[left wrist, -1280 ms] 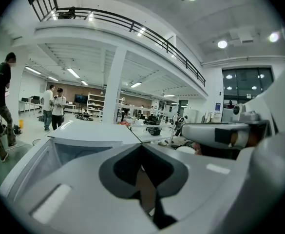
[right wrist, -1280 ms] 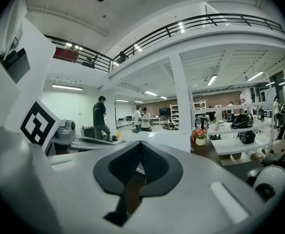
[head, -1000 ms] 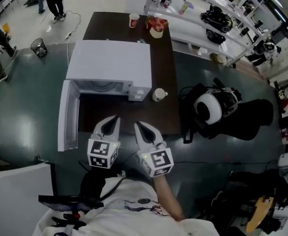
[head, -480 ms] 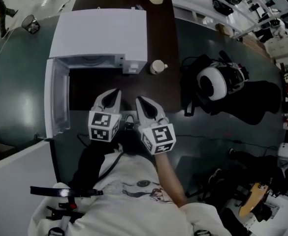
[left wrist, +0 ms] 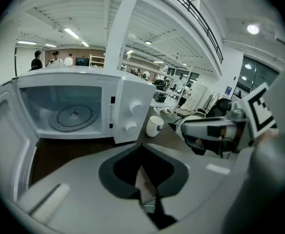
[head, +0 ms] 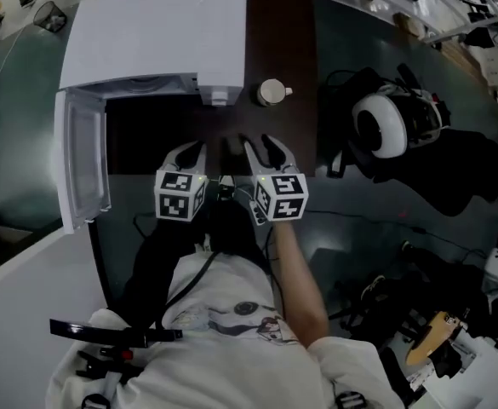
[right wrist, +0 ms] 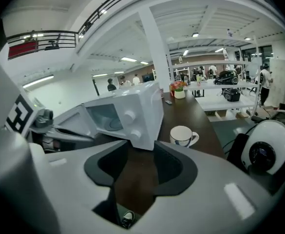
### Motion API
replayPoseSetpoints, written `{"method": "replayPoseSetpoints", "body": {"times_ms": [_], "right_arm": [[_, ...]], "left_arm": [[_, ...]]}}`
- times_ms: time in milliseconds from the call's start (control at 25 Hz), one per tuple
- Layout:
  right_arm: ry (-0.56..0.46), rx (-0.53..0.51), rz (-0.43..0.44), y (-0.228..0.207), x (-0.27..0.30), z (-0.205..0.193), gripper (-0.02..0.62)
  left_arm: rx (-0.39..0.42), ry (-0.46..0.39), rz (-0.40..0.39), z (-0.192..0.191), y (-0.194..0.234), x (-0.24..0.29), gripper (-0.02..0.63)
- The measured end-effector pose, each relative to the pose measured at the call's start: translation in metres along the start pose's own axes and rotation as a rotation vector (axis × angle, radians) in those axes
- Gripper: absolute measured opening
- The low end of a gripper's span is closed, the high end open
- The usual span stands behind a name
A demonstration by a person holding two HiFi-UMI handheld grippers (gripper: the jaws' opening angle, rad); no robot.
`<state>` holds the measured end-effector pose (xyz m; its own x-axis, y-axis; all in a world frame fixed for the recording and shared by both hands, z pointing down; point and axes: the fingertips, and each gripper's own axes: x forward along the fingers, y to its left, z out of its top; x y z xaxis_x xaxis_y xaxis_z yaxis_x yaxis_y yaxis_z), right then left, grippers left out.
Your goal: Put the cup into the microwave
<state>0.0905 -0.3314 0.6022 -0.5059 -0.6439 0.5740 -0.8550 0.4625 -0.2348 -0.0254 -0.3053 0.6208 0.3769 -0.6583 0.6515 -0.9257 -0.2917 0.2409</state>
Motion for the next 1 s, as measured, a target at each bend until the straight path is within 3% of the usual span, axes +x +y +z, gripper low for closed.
{"method": "replayPoseSetpoints", "body": {"times_ms": [560, 1000], "right_arm": [[0.139, 0.083, -0.137, -0.116, 0.111, -0.027, 0.376], [0.106, 0.064, -0.152, -0.129, 0.16, -0.01, 0.445]], "left_arm": [[-0.055, 0.096, 0.038, -0.021, 0.013, 0.033, 0.0], [-0.075, 0.16, 0.063, -0.043, 0.022, 0.027, 0.0]]}}
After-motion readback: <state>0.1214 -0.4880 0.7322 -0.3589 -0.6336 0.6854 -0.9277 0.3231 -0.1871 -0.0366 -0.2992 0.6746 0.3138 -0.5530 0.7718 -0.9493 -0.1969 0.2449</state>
